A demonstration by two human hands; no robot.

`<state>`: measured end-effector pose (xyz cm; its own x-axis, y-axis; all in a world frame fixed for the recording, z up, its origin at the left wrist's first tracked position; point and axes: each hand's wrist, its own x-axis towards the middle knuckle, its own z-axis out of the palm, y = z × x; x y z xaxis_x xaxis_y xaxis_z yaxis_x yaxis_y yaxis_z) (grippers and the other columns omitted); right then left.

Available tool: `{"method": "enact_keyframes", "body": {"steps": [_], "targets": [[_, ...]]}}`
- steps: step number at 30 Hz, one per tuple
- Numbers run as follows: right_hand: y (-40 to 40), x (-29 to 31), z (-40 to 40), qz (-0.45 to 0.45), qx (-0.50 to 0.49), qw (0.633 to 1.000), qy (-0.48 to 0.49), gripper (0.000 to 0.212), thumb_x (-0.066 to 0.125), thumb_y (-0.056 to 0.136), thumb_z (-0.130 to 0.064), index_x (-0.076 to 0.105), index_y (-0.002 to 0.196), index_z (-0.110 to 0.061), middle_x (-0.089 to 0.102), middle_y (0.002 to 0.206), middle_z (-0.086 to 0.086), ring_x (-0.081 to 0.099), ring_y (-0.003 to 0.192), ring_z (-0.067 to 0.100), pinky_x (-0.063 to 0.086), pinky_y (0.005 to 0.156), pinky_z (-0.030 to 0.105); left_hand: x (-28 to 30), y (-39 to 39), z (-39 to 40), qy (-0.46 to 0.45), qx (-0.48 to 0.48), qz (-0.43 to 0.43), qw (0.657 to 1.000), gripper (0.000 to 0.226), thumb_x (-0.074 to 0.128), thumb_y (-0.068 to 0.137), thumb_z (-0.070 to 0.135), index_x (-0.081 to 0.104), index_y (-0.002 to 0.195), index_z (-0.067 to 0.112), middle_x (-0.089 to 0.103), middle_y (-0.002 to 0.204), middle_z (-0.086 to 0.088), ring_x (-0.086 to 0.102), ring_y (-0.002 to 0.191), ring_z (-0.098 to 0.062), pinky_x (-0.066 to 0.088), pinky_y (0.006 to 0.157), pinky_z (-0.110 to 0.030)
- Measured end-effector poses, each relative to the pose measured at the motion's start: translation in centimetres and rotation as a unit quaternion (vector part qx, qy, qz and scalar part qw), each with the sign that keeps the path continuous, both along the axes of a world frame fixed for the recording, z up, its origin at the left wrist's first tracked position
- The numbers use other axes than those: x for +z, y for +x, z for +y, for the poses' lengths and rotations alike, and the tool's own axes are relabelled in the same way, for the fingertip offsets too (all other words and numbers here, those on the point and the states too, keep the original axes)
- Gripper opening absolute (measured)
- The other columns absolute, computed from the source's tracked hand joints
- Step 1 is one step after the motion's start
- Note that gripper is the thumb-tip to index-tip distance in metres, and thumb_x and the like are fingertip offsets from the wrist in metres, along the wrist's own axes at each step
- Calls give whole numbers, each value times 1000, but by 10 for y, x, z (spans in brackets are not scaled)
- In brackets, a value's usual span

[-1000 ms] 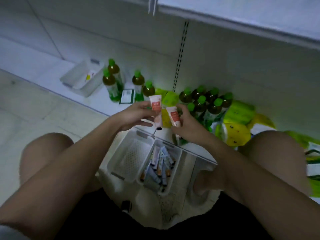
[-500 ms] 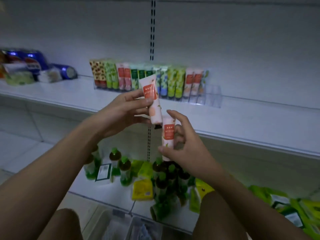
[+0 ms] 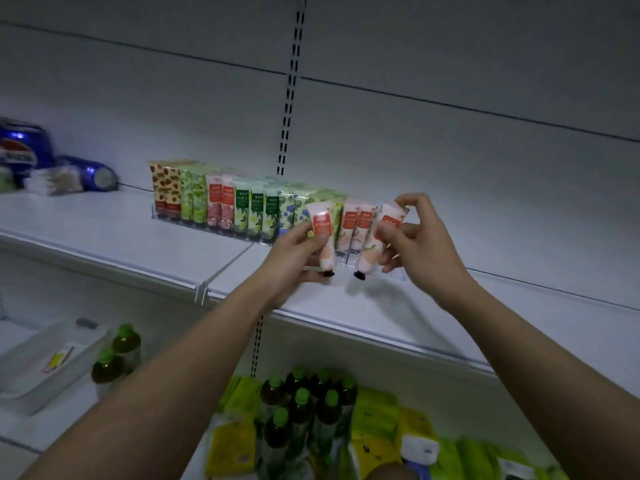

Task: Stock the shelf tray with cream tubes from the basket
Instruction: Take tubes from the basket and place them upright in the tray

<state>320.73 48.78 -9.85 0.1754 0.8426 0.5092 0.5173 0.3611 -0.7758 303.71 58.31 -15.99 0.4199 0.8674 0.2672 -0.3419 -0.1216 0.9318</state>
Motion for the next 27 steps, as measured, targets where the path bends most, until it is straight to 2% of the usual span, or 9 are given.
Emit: {"method": "enact_keyframes", "body": {"steps": [3,6,9,13,15,17,20,25,27], "targets": [[14,12,24,-27,-23,999,4,16,50,100,-14,43,112,-21,66,80,14,62,55,22,55,52,30,-7,-4,6,-13,23,-42,999,16,58,96,22,67,107,27,72,82,4,70,76,-21,58,67,-38],[23,23,52,-69,-58,996,14,7,49,100,-11,50,105,-16,66,85,15,64,58,22,57,55,33,-9,-4,5,9,11,-29,999,17,57,95,20,66,109,25,71,83,1,69,74,-20,56,63,-35],[26,29,79,-101,-93,990,10,14,47,99,-8,58,90,-10,66,86,20,65,65,26,60,65,42,-9,-1,2,36,-4,-2,999,17,58,95,17,66,108,25,65,90,-9,66,70,-19,55,60,-32],[28,26,108,-156,-141,977,17,15,46,99,-10,59,92,-7,65,91,17,66,83,35,56,74,51,-9,0,6,32,-25,-1,999,18,59,95,17,66,110,22,64,96,-15,66,73,-23,55,61,-31],[29,24,118,-210,-165,963,35,16,45,99,-9,57,89,-10,64,89,11,62,84,31,53,69,40,-9,0,8,21,-32,-15,999,19,58,95,17,65,112,21,63,97,-15,67,73,-24,55,60,-32],[30,22,124,-265,-187,945,53,18,44,96,-6,55,84,-14,61,87,8,54,79,25,39,59,26,-10,0,11,12,-33,-26,999,21,58,95,17,64,115,19,63,94,-13,67,72,-24,56,59,-32],[32,18,129,-284,-192,938,58,19,46,95,-5,56,83,-15,60,86,6,51,79,24,31,61,27,-9,0,14,-4,-31,-36,999,18,58,95,18,65,111,22,67,85,-5,68,72,-23,55,58,-31],[33,-5,134,-265,-189,946,-2,17,48,96,-6,61,90,-15,63,92,9,53,79,23,36,63,27,-11,-1,17,-17,-37,-46,998,17,60,94,20,67,109,24,67,85,-3,69,74,-22,55,59,-29],[34,-6,134,-254,-191,948,-14,17,49,98,-10,65,102,-13,66,102,11,55,83,23,41,71,26,-11,0,17,-17,-35,-46,998,18,60,94,18,66,111,22,67,87,-4,70,74,-23,56,61,-31]]}}
